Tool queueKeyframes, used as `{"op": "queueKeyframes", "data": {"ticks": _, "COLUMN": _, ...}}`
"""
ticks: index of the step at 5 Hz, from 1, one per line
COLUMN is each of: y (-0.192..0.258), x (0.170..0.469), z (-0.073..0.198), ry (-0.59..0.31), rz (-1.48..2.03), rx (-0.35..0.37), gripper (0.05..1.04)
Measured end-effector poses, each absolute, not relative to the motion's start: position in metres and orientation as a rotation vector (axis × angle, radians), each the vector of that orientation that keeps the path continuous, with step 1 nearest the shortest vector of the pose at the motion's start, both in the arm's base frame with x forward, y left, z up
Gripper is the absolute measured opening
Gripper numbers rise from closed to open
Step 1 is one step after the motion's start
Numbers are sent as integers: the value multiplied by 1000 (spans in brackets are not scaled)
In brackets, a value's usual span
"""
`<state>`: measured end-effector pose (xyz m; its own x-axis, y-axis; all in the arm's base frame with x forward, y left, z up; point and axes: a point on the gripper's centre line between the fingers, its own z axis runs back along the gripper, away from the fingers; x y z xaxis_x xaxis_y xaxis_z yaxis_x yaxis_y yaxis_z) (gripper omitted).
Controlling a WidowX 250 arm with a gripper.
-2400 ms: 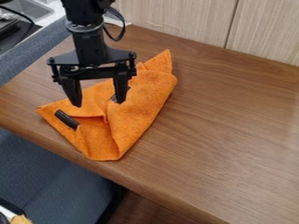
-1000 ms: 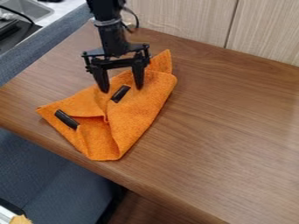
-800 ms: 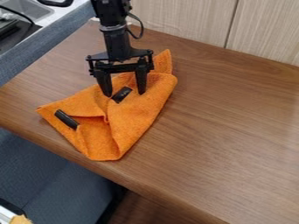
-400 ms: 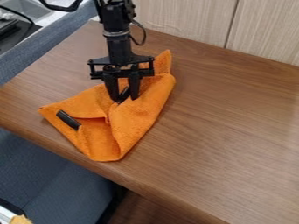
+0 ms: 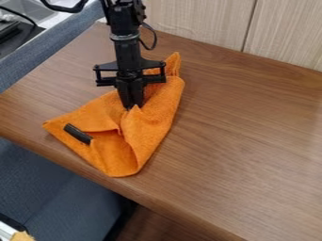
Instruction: Unfold the cloth from left to right
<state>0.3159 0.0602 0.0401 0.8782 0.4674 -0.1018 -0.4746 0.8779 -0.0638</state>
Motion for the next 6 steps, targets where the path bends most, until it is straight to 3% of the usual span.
{"op": "queueKeyframes", "data": {"ticks": 3, "y": 45, "x": 309, "z": 88, "ry": 26, "rz": 516, "rx": -85, "gripper": 87}}
{"op": "queueKeyframes", "data": {"ticks": 6, "y": -52, "x": 309, "z": 100, "ry": 9, "rz": 280, "rx": -106, "gripper": 87}}
